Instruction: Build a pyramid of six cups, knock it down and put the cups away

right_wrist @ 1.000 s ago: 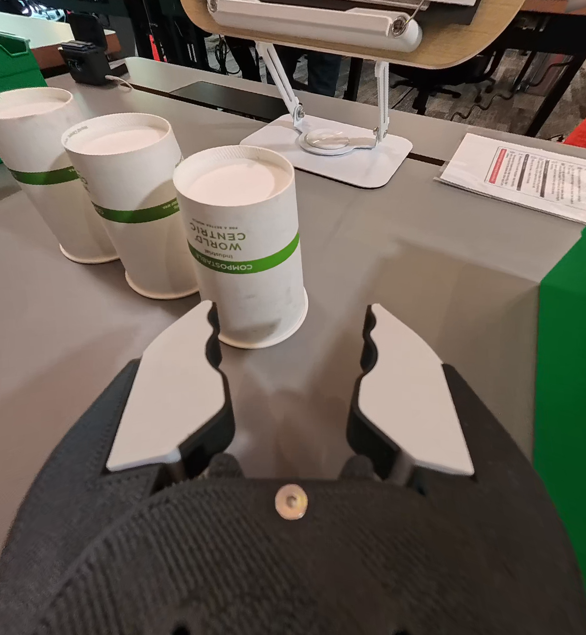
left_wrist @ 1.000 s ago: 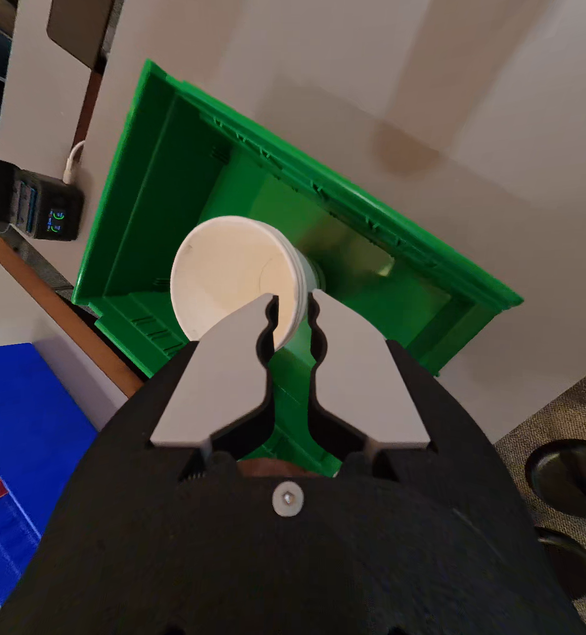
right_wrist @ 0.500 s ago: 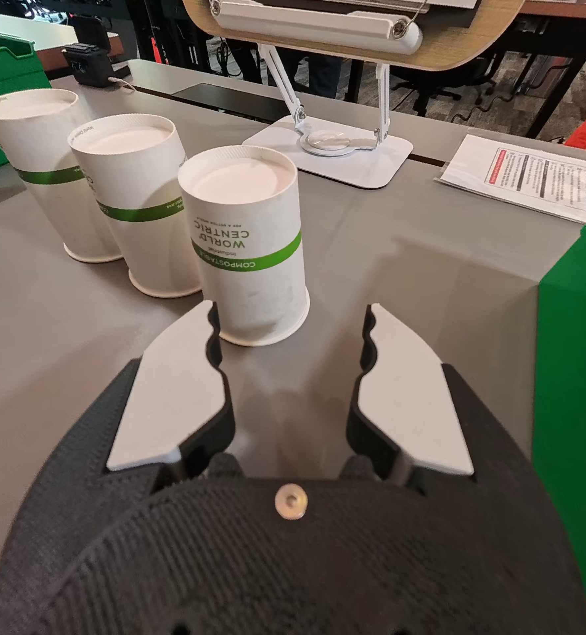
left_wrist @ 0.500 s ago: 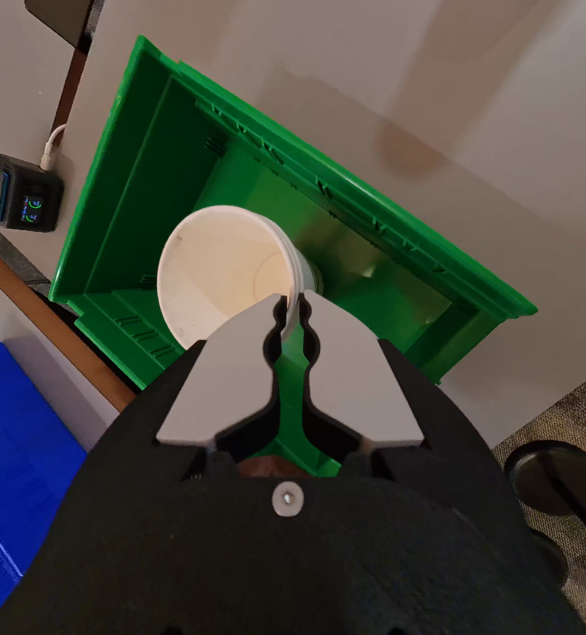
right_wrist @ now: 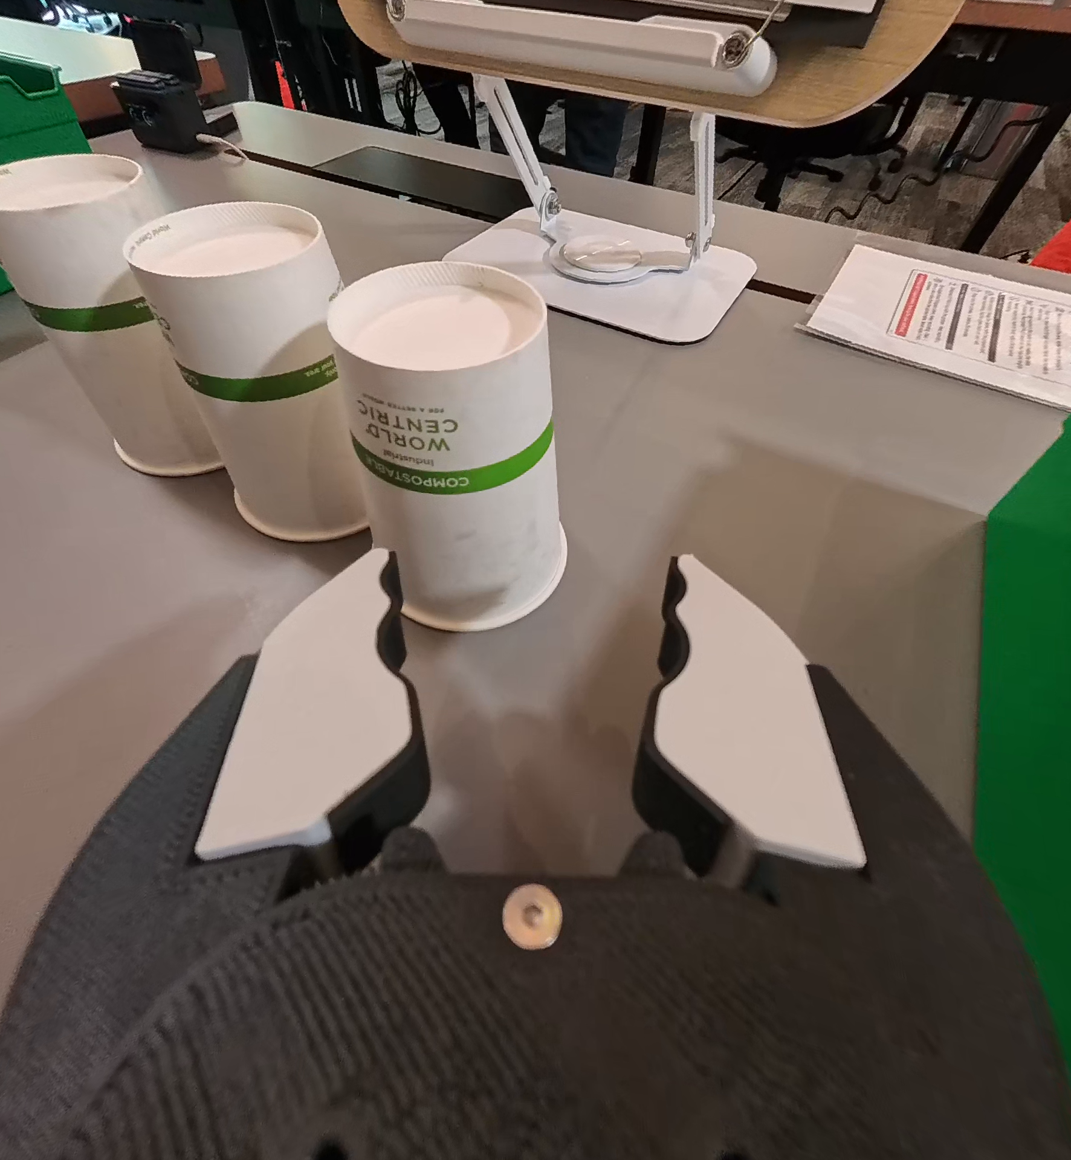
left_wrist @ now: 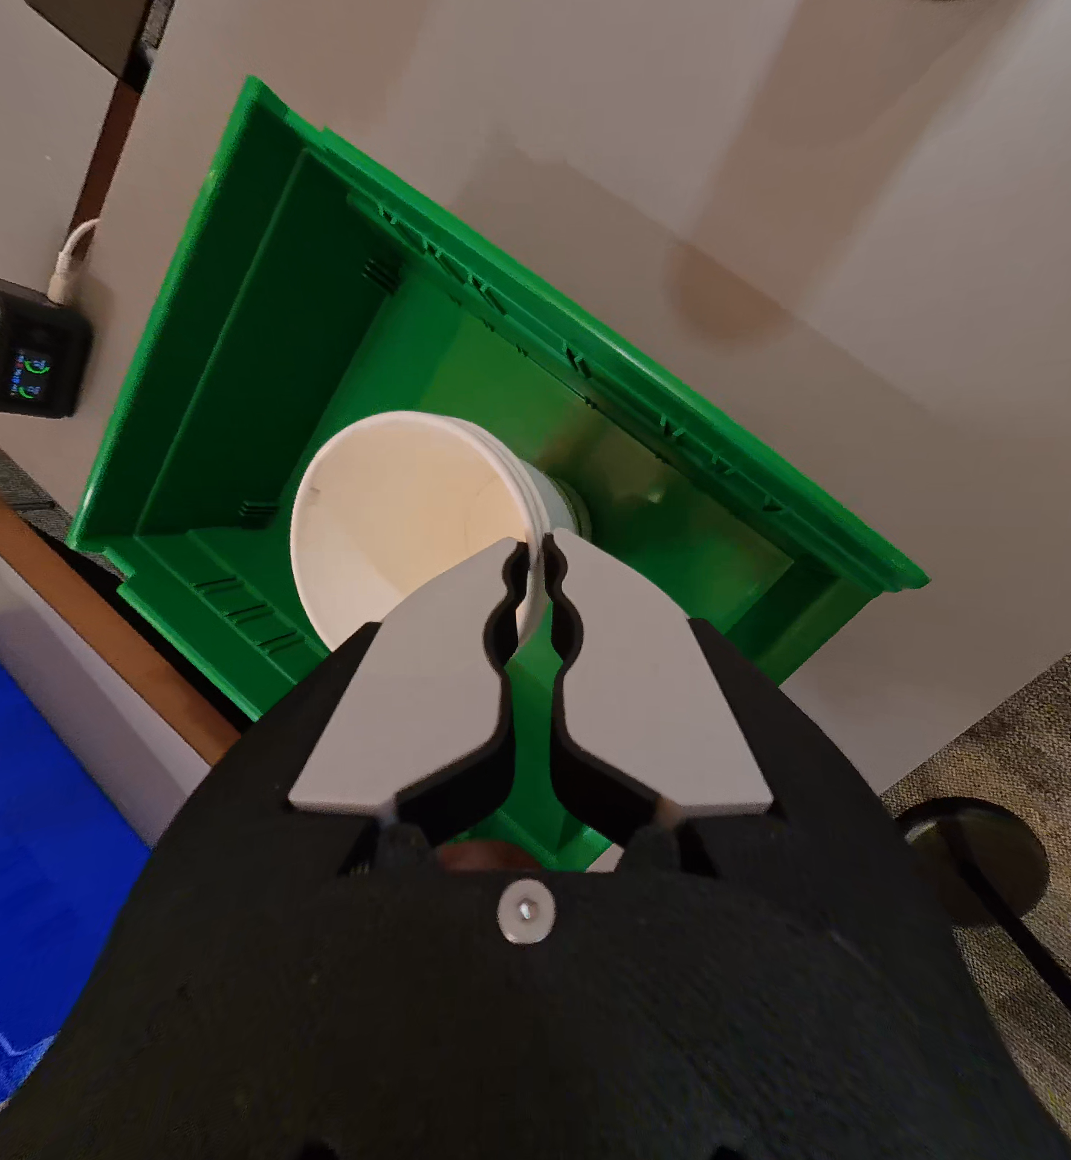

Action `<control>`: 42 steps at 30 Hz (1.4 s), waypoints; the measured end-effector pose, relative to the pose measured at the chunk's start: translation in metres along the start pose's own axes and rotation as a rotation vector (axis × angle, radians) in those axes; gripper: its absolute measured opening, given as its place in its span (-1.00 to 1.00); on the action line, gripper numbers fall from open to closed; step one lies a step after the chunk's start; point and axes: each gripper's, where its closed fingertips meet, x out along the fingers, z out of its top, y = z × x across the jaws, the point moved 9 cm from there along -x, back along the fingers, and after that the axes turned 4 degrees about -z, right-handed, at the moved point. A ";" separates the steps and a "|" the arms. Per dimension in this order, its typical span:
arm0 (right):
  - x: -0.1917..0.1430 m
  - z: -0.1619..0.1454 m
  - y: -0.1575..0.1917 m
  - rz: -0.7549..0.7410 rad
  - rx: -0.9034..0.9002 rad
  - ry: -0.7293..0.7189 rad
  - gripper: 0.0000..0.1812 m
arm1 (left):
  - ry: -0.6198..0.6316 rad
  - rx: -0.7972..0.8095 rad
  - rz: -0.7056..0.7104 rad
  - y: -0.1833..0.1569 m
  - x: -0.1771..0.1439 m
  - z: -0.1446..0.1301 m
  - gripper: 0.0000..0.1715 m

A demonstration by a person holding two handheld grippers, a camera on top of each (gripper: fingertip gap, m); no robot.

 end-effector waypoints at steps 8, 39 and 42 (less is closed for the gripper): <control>0.000 0.000 0.000 -0.001 0.000 0.003 -0.11 | -0.065 0.019 0.118 0.004 -0.028 0.013 -0.92; 0.001 0.000 0.002 0.001 -0.009 0.008 -0.11 | -0.029 0.085 0.222 0.012 -0.013 0.014 -0.80; 0.001 0.000 0.002 0.001 -0.012 0.009 -0.11 | -0.031 0.038 0.159 0.018 -0.005 0.014 -0.81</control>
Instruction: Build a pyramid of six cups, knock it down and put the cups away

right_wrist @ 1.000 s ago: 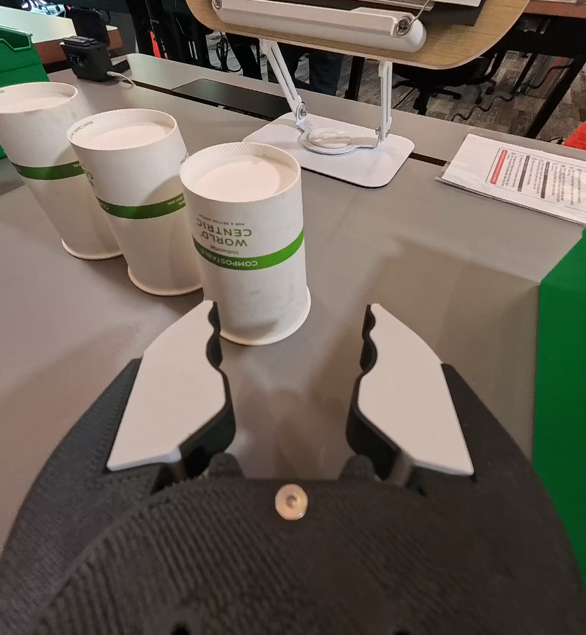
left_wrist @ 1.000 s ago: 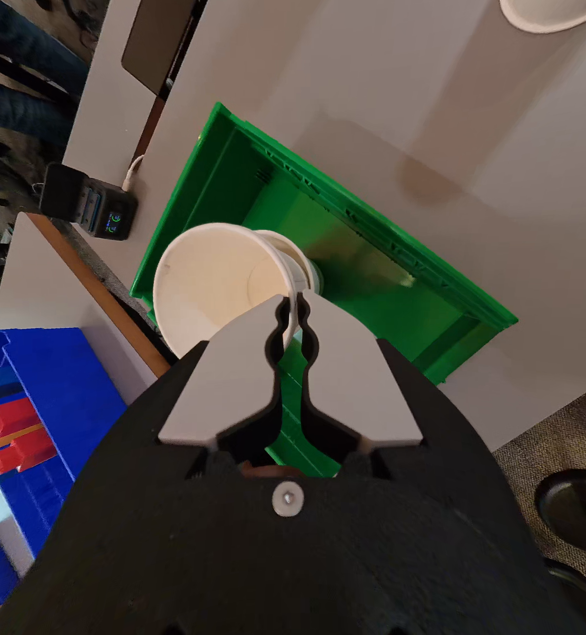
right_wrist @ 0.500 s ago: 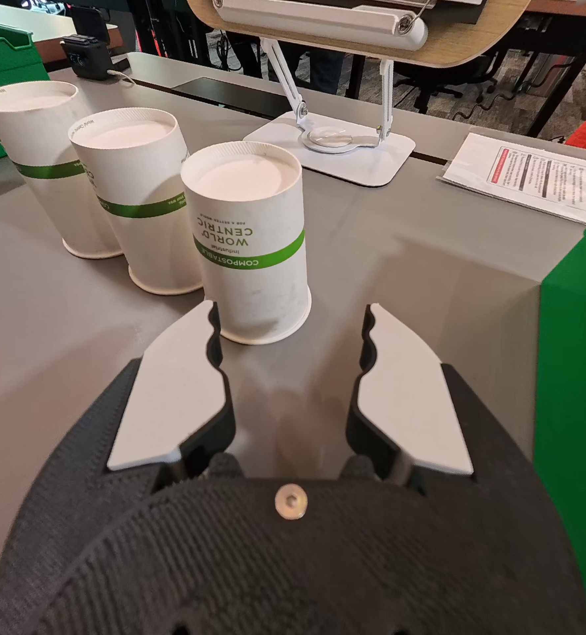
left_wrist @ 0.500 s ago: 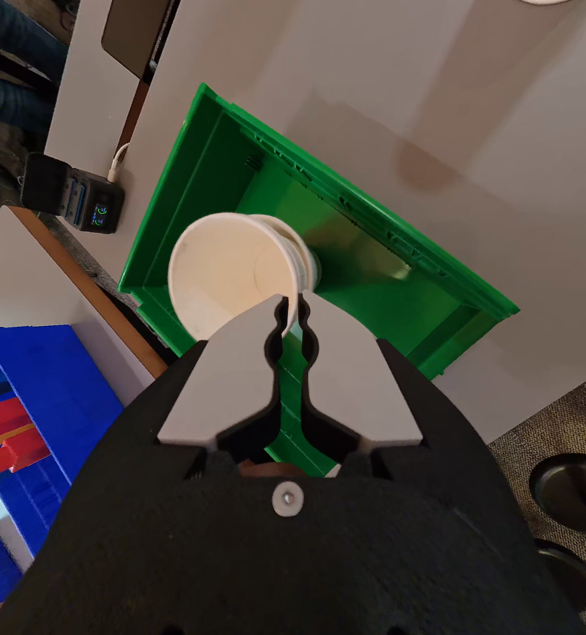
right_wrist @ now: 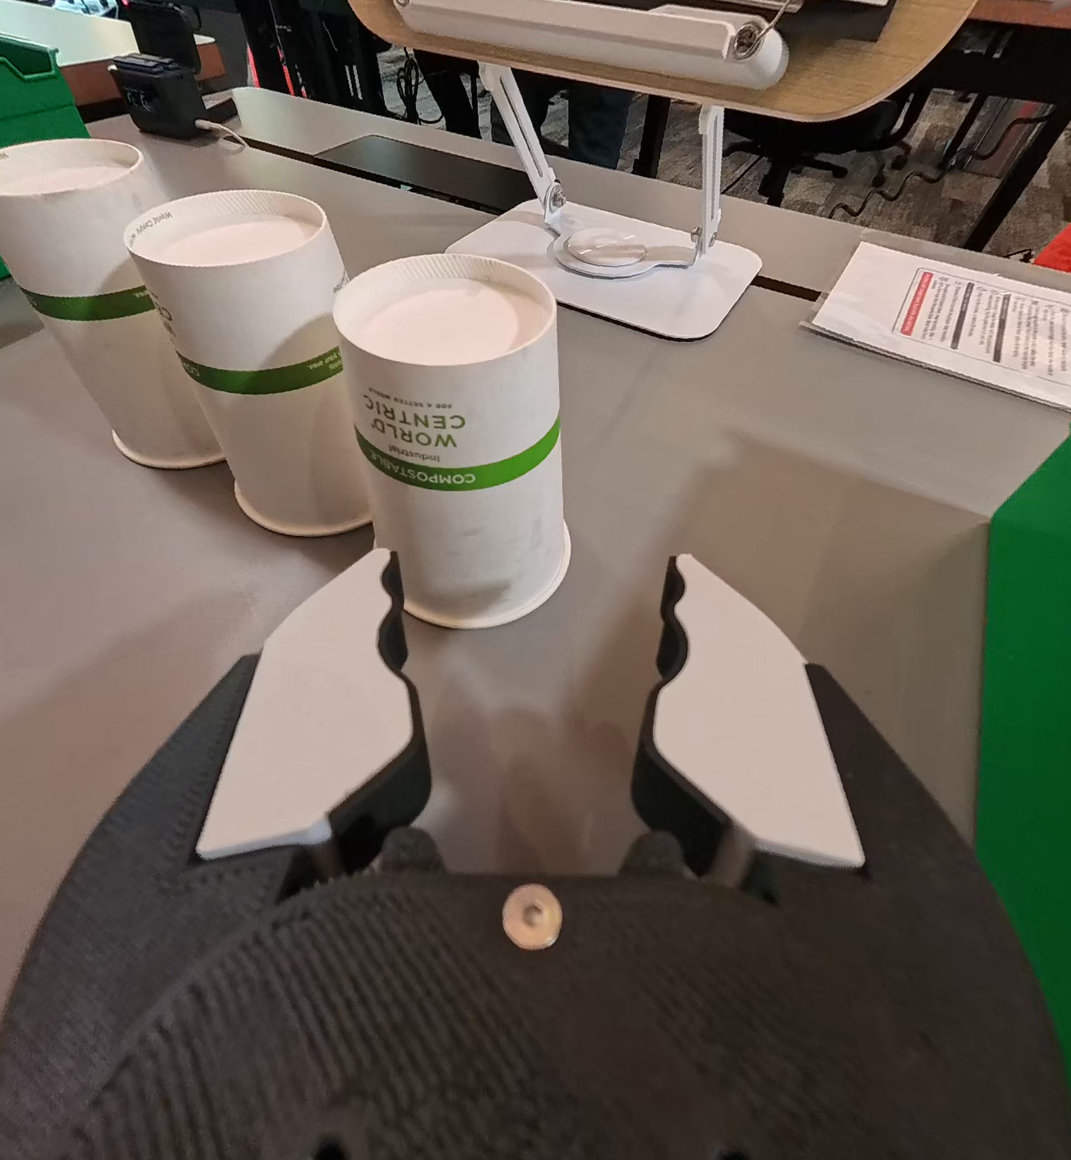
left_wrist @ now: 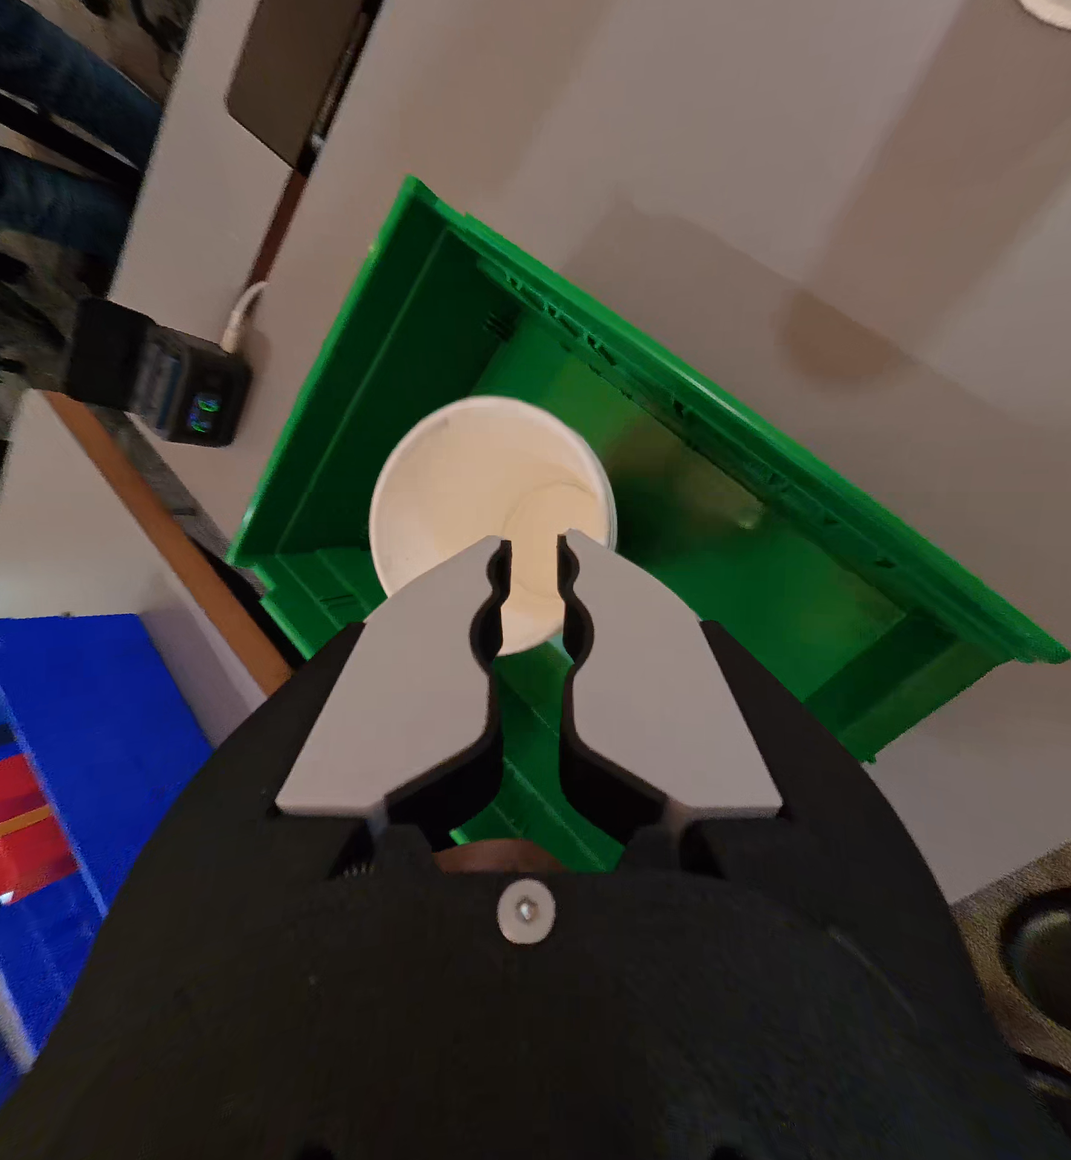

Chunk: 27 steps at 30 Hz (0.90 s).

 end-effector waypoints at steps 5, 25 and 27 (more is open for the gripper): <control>0.000 0.000 -0.001 0.002 0.006 0.000 -0.11 | 0.039 -0.029 -0.054 0.002 0.016 -0.006 -0.94; 0.000 0.000 0.000 0.001 -0.005 0.003 -0.12 | -0.025 -0.040 -0.016 -0.003 0.019 -0.004 -0.95; 0.001 0.000 0.000 0.003 -0.003 0.007 -0.12 | -0.025 -0.039 -0.015 -0.003 0.017 -0.005 -0.90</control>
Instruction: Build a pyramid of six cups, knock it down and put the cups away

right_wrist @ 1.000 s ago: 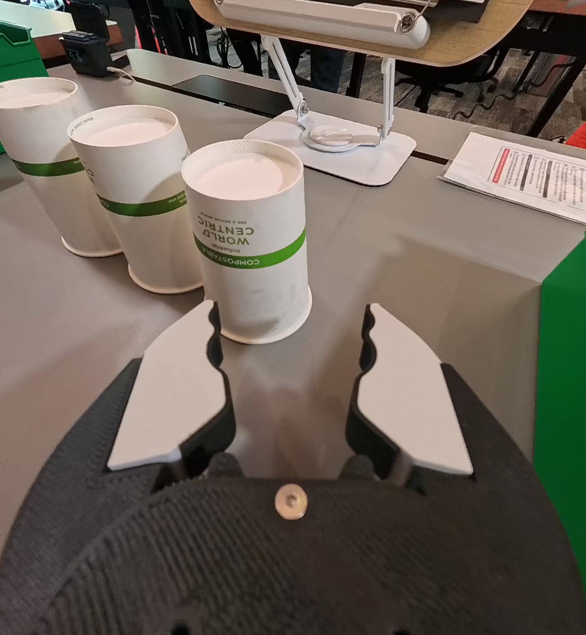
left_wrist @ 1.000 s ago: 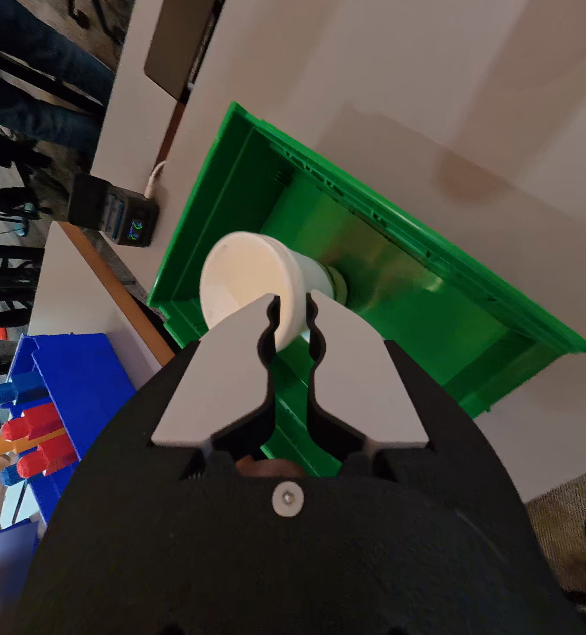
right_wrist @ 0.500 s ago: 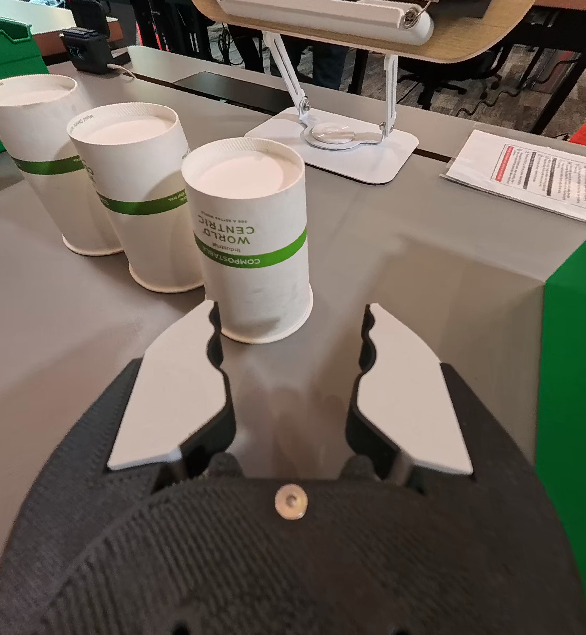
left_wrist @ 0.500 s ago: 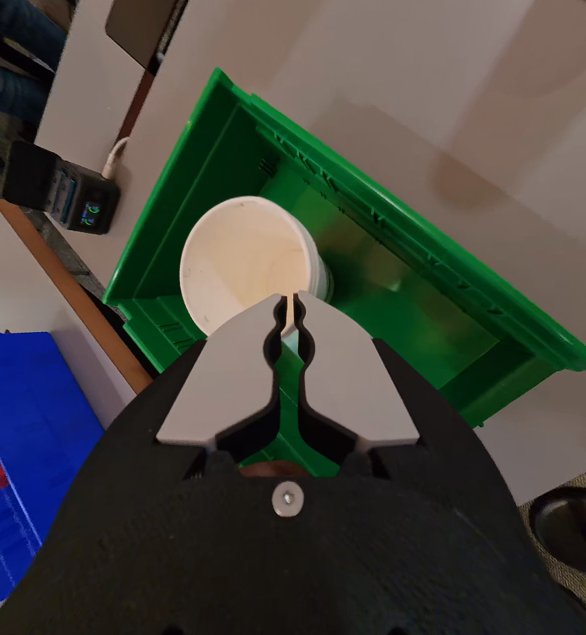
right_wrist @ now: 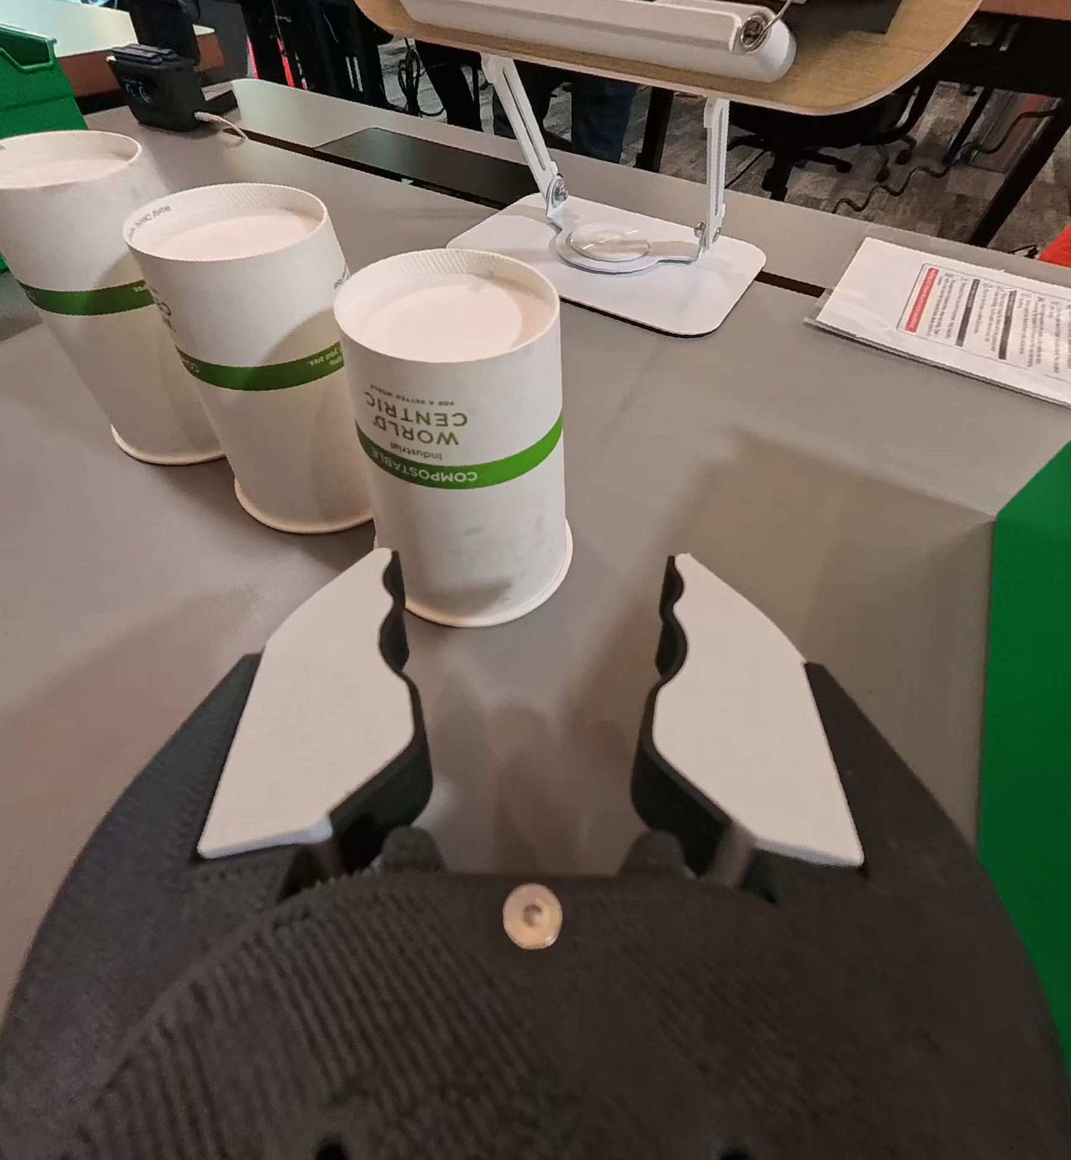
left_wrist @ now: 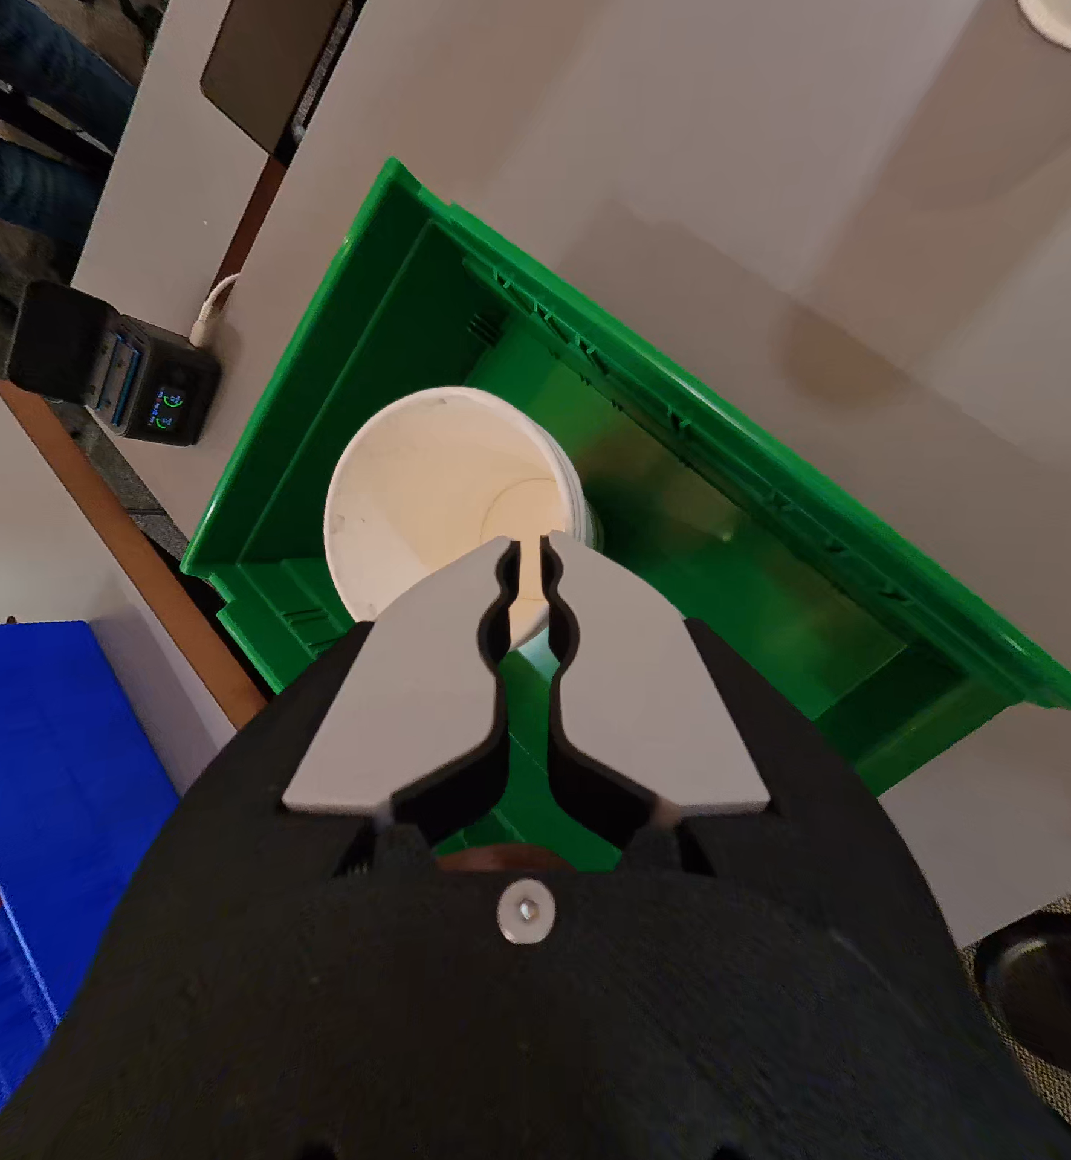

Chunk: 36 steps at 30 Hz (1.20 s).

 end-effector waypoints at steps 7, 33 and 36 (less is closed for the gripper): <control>0.000 0.000 0.001 0.001 -0.013 0.004 -0.13 | -0.006 0.005 0.007 0.001 -0.004 0.001 -0.91; 0.000 0.000 0.001 0.002 -0.010 0.004 -0.13 | 0.012 -0.008 0.048 0.004 0.003 0.001 -0.93; 0.000 0.000 0.001 0.001 -0.011 0.004 -0.14 | -0.003 -0.011 0.071 0.005 -0.002 0.005 -0.93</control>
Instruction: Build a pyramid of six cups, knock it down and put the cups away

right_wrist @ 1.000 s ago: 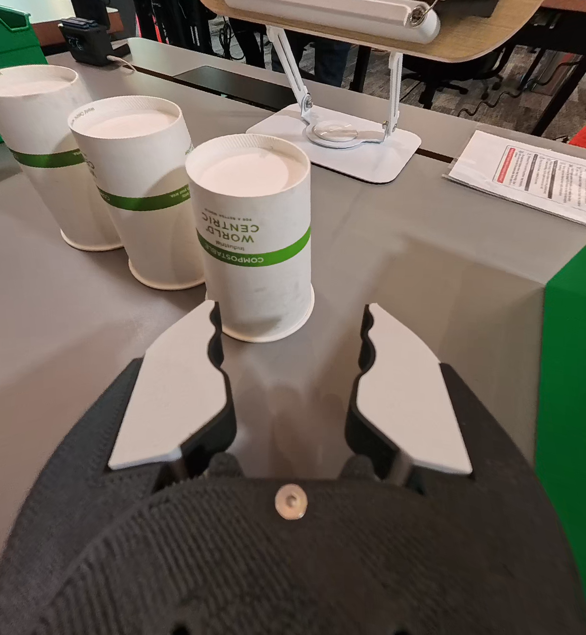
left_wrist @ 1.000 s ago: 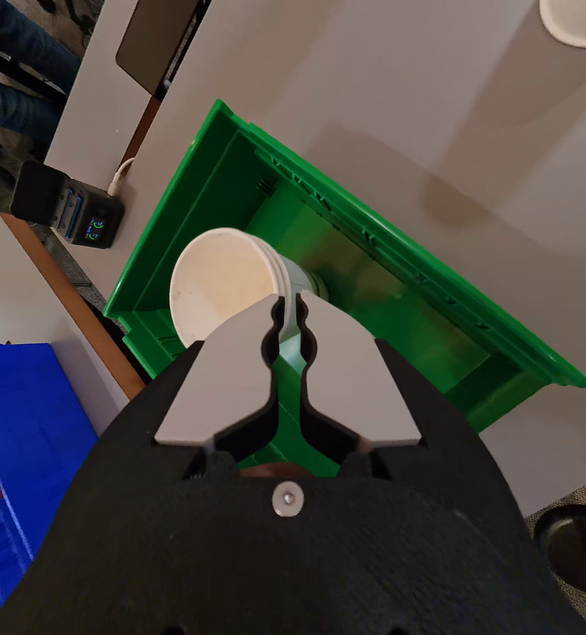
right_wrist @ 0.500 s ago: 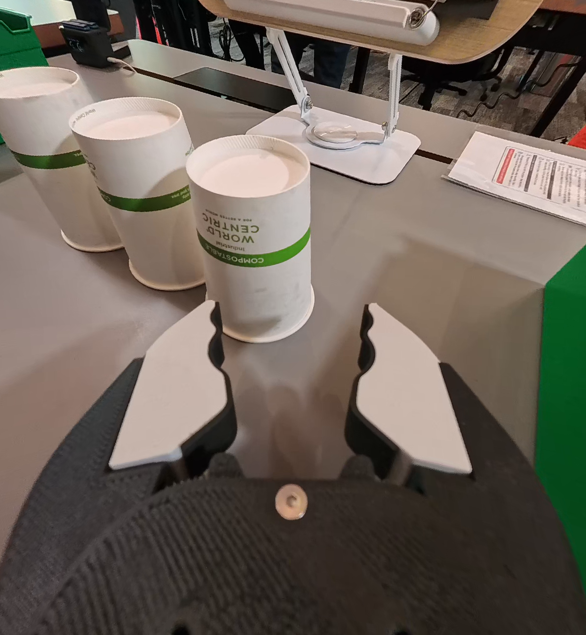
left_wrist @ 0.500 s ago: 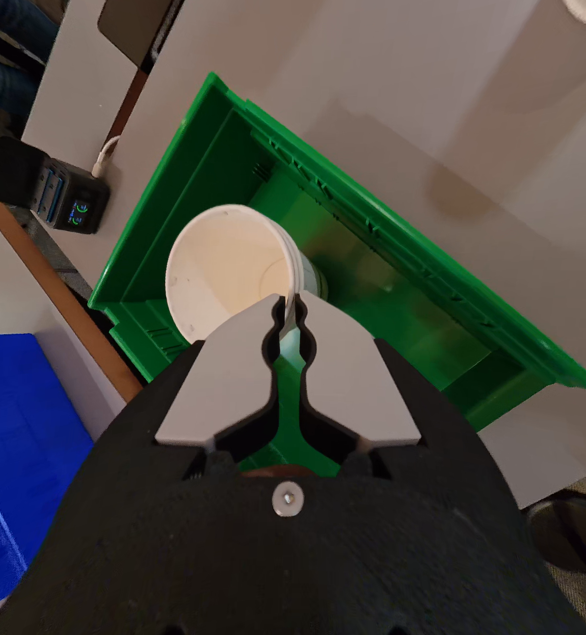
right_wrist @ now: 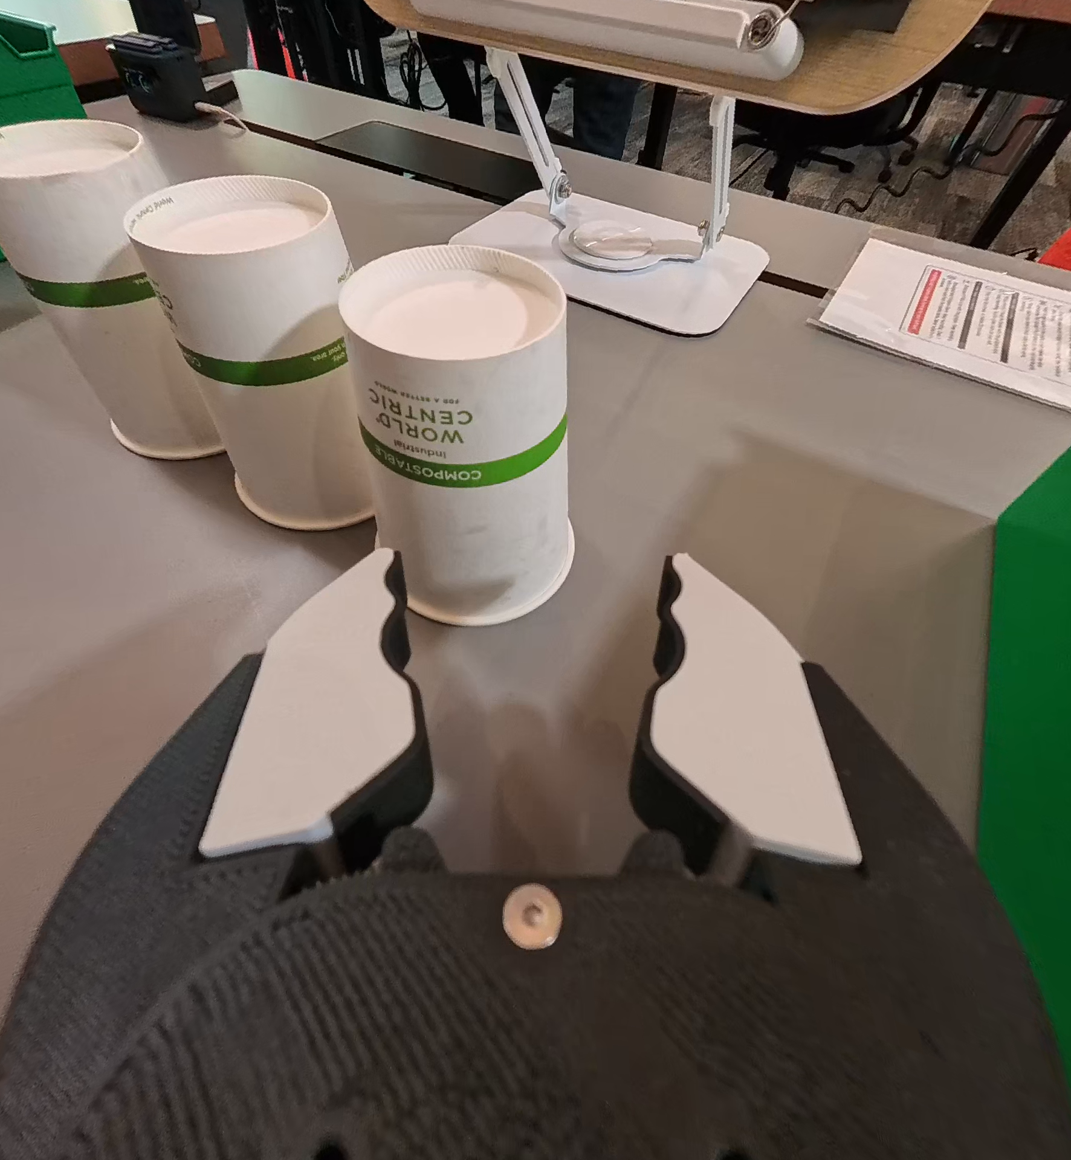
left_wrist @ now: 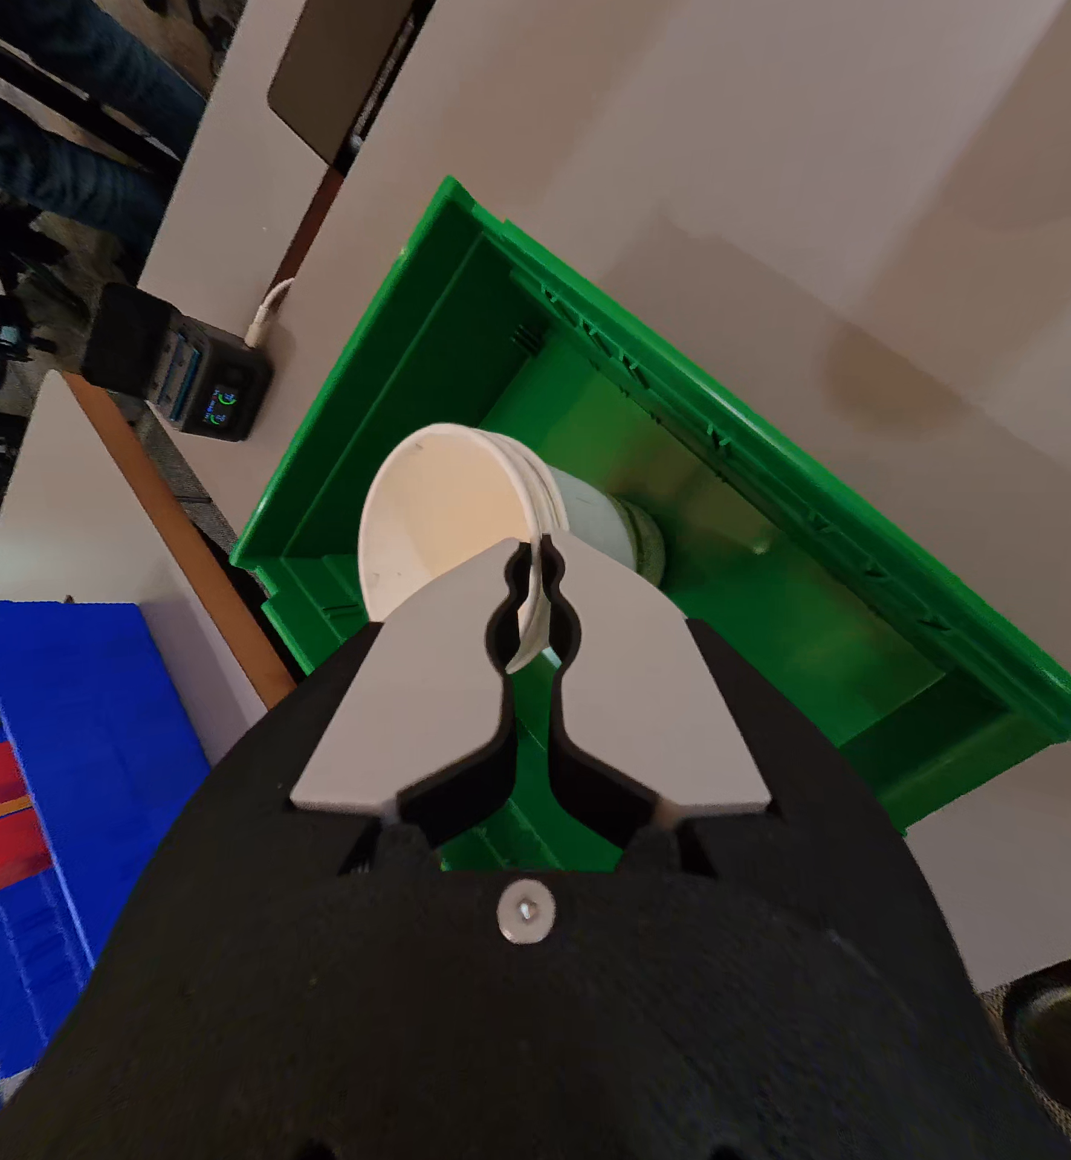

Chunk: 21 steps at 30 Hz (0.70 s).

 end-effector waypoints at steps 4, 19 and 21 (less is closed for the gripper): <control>0.000 0.000 0.000 0.000 -0.001 0.003 -0.14 | 0.002 0.024 0.042 0.000 -0.009 0.006 -0.93; 0.001 0.000 0.000 -0.001 0.000 0.002 -0.14 | -0.076 0.199 0.396 -0.019 -0.077 0.061 -0.93; 0.001 0.000 -0.001 -0.001 0.004 0.002 -0.14 | -0.086 0.227 0.424 -0.028 -0.088 0.075 -0.94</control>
